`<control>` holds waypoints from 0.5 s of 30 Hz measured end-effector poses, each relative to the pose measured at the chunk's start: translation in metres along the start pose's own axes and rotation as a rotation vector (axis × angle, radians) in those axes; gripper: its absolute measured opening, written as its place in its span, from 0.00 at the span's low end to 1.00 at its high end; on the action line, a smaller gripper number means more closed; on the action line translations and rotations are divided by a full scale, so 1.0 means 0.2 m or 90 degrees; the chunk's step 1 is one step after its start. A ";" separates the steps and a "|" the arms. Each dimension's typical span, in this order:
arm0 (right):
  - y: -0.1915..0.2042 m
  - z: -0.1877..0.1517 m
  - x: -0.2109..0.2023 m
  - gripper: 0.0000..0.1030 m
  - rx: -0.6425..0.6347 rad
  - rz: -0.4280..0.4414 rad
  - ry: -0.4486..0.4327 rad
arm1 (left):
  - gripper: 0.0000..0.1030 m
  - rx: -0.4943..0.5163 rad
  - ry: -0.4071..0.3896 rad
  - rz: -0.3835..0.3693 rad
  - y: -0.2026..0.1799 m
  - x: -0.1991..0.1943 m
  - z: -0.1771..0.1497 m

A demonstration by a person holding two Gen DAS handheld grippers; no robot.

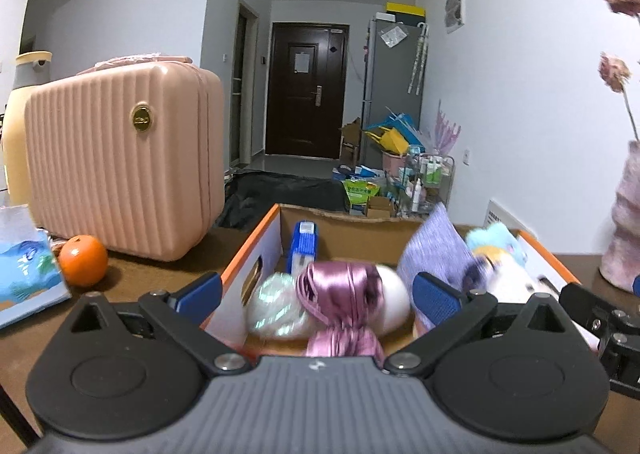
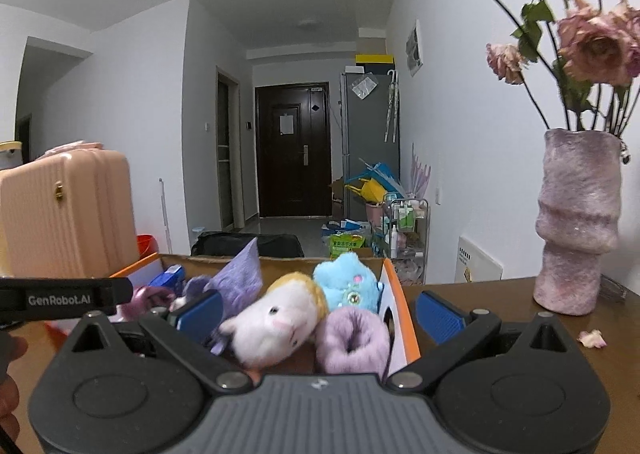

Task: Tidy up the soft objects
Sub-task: 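Withdraw both open grippers up and away from the box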

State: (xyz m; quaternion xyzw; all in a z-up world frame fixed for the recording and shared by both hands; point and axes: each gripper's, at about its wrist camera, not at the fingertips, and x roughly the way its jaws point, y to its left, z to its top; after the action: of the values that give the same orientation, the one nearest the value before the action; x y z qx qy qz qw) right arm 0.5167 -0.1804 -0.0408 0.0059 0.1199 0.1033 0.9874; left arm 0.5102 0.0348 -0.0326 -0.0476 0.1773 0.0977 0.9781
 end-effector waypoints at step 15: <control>0.07 -0.17 -0.60 1.00 -0.005 -0.002 0.010 | 1.00 0.052 -0.003 -0.033 0.07 -0.57 -0.22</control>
State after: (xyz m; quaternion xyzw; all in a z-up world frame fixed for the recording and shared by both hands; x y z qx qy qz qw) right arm 0.3910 -0.1911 -0.0440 0.0009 0.1276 0.1022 0.9865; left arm 0.3881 0.0222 -0.0332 -0.0118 0.1778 0.0650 0.9819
